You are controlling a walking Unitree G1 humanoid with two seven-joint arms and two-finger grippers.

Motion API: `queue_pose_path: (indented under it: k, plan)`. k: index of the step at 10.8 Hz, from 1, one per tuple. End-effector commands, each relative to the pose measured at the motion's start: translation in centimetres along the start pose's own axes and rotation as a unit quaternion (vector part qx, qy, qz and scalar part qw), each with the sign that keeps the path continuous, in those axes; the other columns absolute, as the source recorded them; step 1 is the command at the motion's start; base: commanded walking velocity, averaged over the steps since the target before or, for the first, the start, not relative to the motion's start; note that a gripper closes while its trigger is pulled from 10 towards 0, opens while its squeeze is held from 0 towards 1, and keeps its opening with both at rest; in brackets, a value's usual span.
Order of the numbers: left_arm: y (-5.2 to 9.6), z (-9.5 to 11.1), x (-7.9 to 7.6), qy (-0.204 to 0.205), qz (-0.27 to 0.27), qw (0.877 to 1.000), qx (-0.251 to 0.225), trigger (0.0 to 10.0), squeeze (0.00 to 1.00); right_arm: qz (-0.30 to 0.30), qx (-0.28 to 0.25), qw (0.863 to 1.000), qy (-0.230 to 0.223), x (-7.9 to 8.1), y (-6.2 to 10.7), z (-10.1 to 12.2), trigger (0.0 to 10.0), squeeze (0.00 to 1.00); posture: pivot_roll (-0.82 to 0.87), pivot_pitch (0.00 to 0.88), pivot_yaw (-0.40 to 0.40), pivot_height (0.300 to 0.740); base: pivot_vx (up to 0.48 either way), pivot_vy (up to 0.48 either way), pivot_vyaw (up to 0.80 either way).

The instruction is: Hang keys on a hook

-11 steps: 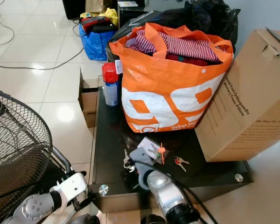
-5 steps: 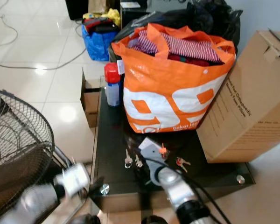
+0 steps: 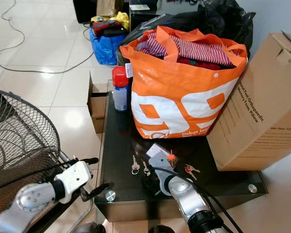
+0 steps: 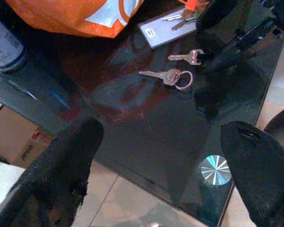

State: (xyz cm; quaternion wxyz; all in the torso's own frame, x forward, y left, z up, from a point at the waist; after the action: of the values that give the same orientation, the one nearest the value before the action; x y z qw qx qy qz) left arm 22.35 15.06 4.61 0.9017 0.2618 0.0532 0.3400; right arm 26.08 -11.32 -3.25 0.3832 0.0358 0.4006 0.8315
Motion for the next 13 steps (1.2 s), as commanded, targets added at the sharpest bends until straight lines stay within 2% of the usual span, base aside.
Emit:
queue_pose_path:
  k: [1,5,10,13]
  plan:
    - [0.2,0.1,-0.4,0.003,-0.009,1.0,0.007,10.0,0.0,-0.001,0.009,1.0,0.0,-0.1,0.1,-0.6,0.0,0.0,-0.03,0.058,-0.029,0.74,0.0,0.0,0.0]
    - [0.7,0.4,-1.1,0.013,-0.015,1.0,0.021,10.0,0.0,0.001,0.026,1.0,-0.008,0.0,-0.1,-1.1,0.0,0.0,-0.03,0.061,-0.042,0.74,0.0,0.0,0.0]
    - [0.7,0.0,-1.4,0.019,-0.017,0.999,0.029,10.0,0.0,0.023,0.036,0.999,-0.031,0.9,-0.7,-1.5,0.0,0.0,-0.03,0.066,-0.044,0.74,0.0,0.0,0.0]
    - [0.7,0.1,-1.4,0.019,-0.019,0.999,0.03,10.0,0.0,0.031,0.057,0.996,-0.063,1.0,-0.9,-2.0,0.0,0.0,-0.02,0.066,-0.046,0.74,0.0,0.0,0.0]
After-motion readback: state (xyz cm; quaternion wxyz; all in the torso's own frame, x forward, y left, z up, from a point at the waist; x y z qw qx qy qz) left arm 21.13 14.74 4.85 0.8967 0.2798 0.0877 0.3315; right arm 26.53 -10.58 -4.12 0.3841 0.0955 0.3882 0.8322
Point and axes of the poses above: a point about 5 cm out from each wrist's last joint towards the gripper, its own y axis pointing back from the gripper into the wrist, its own z axis along the axis of the wrist's last joint, x = y × z, the point moved 2 cm from there along -y, pointing out of the wrist towards the gripper, and after that the axes turned 15 degrees about y, right-handed, at the moved point
